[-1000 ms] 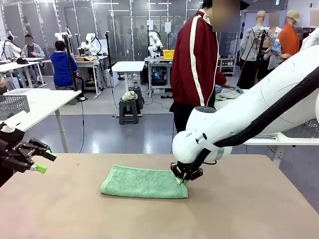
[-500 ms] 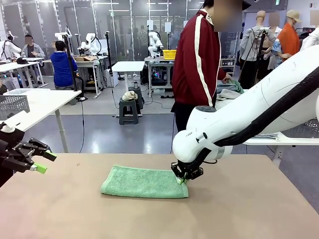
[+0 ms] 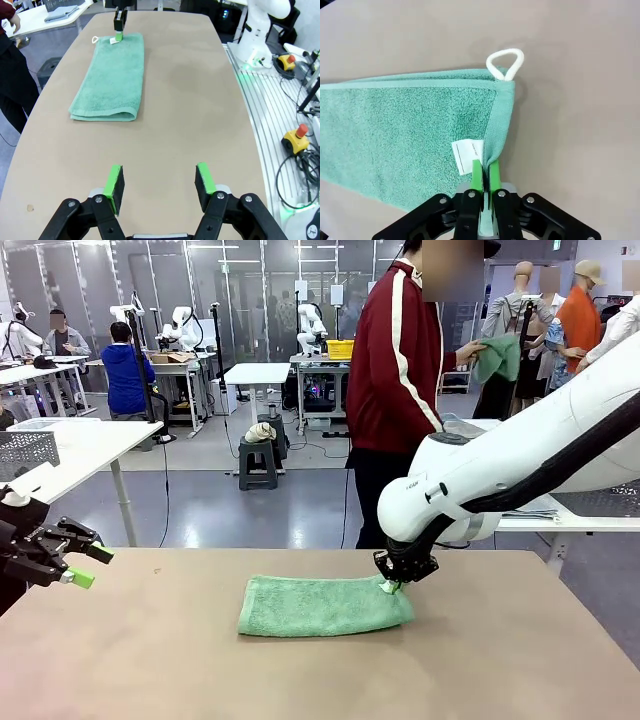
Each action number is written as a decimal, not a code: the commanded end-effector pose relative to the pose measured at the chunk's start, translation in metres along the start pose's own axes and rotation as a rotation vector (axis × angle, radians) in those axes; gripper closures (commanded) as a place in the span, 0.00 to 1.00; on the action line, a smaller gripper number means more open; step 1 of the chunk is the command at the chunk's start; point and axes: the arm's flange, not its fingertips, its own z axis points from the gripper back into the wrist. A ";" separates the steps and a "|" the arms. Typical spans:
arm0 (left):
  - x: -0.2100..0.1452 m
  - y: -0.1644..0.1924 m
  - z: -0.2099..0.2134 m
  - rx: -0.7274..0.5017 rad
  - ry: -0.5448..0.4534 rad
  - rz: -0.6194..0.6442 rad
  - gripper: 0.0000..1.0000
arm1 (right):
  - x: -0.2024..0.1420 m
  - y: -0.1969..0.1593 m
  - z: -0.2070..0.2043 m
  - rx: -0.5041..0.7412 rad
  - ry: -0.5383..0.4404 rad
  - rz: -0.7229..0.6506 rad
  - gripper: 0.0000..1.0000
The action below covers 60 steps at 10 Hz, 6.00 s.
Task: Fold the towels and place them in the basket.
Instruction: When a person lays out a Towel with hook on the table, fold it in half twice, then place the folded Towel with hook on the right side of the table.
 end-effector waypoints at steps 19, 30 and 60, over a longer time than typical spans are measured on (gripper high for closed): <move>0.002 -0.003 0.000 0.002 -0.014 0.002 0.27 | 0.023 0.291 -0.027 -0.134 -0.009 0.046 1.00; 0.002 -0.003 0.000 0.002 -0.014 0.002 0.27 | -0.050 0.245 0.066 -0.038 0.055 0.036 0.73; 0.002 -0.003 0.000 0.002 -0.014 0.002 0.27 | -0.049 0.126 0.040 0.178 -0.055 -0.238 0.53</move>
